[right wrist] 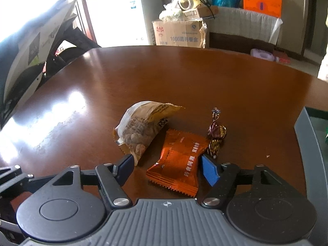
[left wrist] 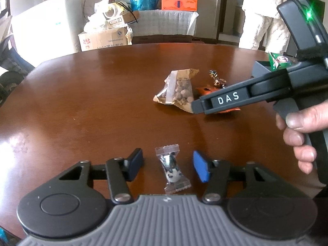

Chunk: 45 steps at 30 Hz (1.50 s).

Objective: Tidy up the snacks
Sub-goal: 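Grasp clear-wrapped white candy with left gripper while right gripper grasps orange pastry packet, then carry white candy with left gripper while right gripper carries orange packet over box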

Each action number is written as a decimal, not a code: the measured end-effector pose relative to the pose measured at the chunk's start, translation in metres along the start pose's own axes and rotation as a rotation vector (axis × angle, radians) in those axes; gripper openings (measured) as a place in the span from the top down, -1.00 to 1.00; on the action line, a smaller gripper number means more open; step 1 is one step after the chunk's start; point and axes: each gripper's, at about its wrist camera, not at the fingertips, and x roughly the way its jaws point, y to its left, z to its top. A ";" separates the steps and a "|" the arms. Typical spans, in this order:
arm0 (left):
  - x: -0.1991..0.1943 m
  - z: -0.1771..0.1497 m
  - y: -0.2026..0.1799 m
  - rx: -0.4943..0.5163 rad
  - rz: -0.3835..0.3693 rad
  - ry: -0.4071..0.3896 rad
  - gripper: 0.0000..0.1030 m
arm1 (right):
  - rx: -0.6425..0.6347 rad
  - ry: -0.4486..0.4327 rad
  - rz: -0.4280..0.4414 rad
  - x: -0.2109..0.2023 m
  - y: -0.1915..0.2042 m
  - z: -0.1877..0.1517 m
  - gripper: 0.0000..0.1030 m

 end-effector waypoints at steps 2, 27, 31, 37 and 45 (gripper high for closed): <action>0.000 0.000 0.001 -0.005 0.003 0.001 0.14 | -0.018 -0.005 -0.015 0.001 0.002 0.000 -0.18; -0.005 0.012 -0.009 -0.013 -0.027 -0.013 0.61 | -0.018 -0.068 0.011 -0.027 -0.011 0.002 0.25; -0.006 0.016 -0.017 0.001 -0.031 -0.022 0.61 | 0.002 -0.088 0.010 -0.036 -0.018 0.003 0.26; -0.008 0.022 -0.028 0.022 -0.035 -0.039 0.61 | 0.013 -0.103 0.003 -0.046 -0.025 0.002 0.26; -0.008 0.035 -0.046 0.041 -0.058 -0.062 0.61 | 0.043 -0.149 -0.012 -0.064 -0.033 0.004 0.26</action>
